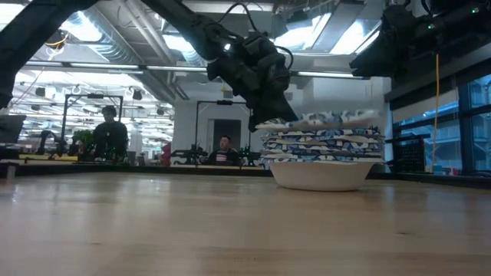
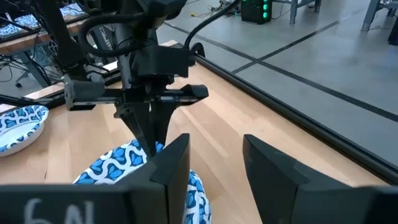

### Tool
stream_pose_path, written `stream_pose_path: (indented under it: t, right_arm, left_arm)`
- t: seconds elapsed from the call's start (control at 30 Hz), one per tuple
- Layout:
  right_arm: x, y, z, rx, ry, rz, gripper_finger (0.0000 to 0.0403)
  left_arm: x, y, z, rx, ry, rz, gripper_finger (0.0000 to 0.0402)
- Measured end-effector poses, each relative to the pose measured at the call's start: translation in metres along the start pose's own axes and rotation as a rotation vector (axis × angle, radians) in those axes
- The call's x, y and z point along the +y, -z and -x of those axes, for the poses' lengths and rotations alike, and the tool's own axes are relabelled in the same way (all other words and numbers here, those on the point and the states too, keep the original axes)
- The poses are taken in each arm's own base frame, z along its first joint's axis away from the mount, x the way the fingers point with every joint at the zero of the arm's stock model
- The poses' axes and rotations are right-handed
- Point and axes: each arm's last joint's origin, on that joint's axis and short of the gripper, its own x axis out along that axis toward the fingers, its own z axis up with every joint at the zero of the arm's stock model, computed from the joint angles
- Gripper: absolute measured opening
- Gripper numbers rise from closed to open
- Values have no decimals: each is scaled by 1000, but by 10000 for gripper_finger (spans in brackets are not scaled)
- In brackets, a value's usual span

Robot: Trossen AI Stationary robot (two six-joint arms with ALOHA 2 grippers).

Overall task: Nest bowls inside each other
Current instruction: Stack the white patterned bowl on the white patterned bowl

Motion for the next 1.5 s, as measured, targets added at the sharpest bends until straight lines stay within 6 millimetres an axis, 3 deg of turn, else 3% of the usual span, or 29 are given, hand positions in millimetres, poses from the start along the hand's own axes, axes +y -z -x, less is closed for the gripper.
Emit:
stream_pose_path:
  t: [0.13,0.47,0.77,1.0,1.2,1.33,1.5]
  right_arm:
    - [-1,2,0,22,5,1,150]
    - [-1,3,0,28,7,2,150]
    - [-1,3,0,31,7,1,150]
    - [-1,4,0,38,9,-7,150]
    - [-1,4,0,45,11,-19,150]
    - [-1,4,0,45,11,-15,150]
    - [-1,4,0,43,11,-16,150]
  left_arm:
    - [0,0,0,-1,-2,-27,53]
    - [6,-1,4,-8,-5,-56,158]
    - [21,-11,28,-68,-42,-112,166]
    - [24,-10,75,-20,-99,-125,166]
    - [-7,-12,125,-100,-177,-228,166]
    - [-26,4,156,-136,-239,-249,166]
    - [-42,42,179,-163,-272,-244,166]
